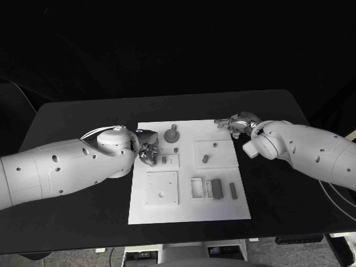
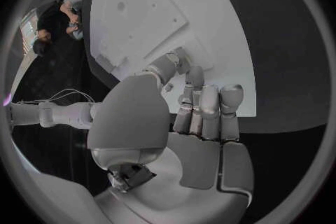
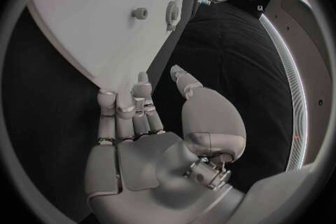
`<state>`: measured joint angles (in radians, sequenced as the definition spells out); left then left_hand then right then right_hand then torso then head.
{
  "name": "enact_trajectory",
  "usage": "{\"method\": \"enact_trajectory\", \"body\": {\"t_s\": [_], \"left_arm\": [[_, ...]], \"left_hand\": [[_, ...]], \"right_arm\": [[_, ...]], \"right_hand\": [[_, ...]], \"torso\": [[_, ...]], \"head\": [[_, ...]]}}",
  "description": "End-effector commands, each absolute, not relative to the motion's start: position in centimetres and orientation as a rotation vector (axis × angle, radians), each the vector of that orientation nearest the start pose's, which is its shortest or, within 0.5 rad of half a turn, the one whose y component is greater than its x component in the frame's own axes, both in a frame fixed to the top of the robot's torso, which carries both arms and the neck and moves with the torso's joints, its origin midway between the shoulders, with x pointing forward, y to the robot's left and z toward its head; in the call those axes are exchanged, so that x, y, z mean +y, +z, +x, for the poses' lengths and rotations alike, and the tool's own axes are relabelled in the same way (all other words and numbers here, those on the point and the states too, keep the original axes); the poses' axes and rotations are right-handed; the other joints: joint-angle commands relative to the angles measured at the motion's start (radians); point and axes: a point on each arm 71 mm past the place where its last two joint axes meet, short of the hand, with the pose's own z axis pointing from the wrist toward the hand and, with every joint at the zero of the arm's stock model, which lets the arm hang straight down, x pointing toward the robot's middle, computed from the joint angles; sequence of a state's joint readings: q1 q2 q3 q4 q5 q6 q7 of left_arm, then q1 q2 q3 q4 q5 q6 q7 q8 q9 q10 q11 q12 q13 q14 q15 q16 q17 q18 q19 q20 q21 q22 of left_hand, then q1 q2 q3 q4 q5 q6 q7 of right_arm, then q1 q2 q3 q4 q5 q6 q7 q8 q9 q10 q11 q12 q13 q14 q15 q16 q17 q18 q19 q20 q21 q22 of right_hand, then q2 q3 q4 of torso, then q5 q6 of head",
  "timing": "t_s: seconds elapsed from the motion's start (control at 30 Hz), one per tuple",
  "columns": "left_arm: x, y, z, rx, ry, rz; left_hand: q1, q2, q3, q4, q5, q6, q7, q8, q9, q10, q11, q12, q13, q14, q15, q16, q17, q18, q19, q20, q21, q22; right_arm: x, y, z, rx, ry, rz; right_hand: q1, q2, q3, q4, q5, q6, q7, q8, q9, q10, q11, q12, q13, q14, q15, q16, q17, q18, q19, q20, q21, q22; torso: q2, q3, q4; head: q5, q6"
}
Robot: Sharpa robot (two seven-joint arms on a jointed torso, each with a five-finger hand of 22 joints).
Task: Assemble the parts on the task board
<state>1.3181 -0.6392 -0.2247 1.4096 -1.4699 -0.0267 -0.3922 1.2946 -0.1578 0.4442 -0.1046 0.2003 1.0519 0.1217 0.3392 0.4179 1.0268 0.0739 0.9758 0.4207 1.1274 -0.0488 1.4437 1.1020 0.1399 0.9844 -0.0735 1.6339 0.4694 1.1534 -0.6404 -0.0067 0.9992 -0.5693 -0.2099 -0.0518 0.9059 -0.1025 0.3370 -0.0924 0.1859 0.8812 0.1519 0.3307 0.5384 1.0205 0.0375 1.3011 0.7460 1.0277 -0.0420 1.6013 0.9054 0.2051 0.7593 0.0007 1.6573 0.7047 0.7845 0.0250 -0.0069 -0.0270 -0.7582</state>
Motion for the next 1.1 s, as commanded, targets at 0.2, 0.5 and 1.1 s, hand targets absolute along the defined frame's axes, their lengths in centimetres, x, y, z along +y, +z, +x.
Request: {"method": "enact_trajectory", "body": {"t_s": [0.2, 0.5, 1.1], "left_arm": [[14.64, -22.07, 49.79, 2.001, -0.282, 0.347], [14.9, -22.04, 49.79, 1.995, -0.261, 0.348], [15.3, -22.08, 49.8, 2.002, -0.24, 0.341]], "left_hand": [[0.0, 0.006, 0.008, 0.001, 0.002, 0.029, 0.019, 0.007, 0.002, 0.017, 0.01, 0.002, 0.001, -0.003, -0.004, 0.001, -0.001, 0.037, -0.002, -0.009, -0.001, -0.002], [0.0, 0.006, 0.007, 0.001, 0.002, 0.03, 0.019, 0.008, 0.002, 0.019, 0.01, 0.002, 0.001, -0.002, -0.004, 0.001, -0.001, 0.037, -0.001, -0.009, -0.001, -0.002], [-0.002, 0.006, 0.007, 0.001, 0.001, 0.033, 0.019, 0.009, 0.003, 0.021, 0.01, 0.004, 0.001, -0.002, -0.004, 0.002, -0.002, 0.036, -0.001, -0.009, -0.001, -0.002]], "right_arm": [[-26.62, -24.58, 55.94, 1.819, 0.827, 0.868], [-26.61, -24.6, 55.93, 1.82, 0.828, 0.868], [-26.62, -24.62, 55.91, 1.824, 0.827, 0.867]], "right_hand": [[-0.009, 0.003, -0.008, 0.001, 0.0, -0.001, 0.008, -0.004, -0.001, 0.002, 0.002, -0.006, -0.002, 0.0, -0.009, -0.006, -0.002, 0.029, 0.006, -0.003, 0.13, 0.0], [-0.01, 0.003, -0.008, 0.001, 0.0, -0.001, 0.008, -0.004, -0.002, 0.002, 0.002, -0.006, -0.002, 0.0, -0.009, -0.006, -0.002, 0.028, 0.006, -0.003, 0.13, 0.0], [-0.01, 0.003, -0.008, 0.001, 0.0, -0.001, 0.008, -0.004, -0.002, 0.001, 0.002, -0.006, -0.002, 0.0, -0.009, -0.006, -0.002, 0.028, 0.006, -0.003, 0.13, 0.0]], "torso": [[0.0, -0.0003, 0.0003], [0.0, -0.0007, 0.0002], [0.0, -0.0001, 0.0]], "head": [[-0.002, -0.002], [-0.002, -0.002], [-0.003, -0.004]]}}
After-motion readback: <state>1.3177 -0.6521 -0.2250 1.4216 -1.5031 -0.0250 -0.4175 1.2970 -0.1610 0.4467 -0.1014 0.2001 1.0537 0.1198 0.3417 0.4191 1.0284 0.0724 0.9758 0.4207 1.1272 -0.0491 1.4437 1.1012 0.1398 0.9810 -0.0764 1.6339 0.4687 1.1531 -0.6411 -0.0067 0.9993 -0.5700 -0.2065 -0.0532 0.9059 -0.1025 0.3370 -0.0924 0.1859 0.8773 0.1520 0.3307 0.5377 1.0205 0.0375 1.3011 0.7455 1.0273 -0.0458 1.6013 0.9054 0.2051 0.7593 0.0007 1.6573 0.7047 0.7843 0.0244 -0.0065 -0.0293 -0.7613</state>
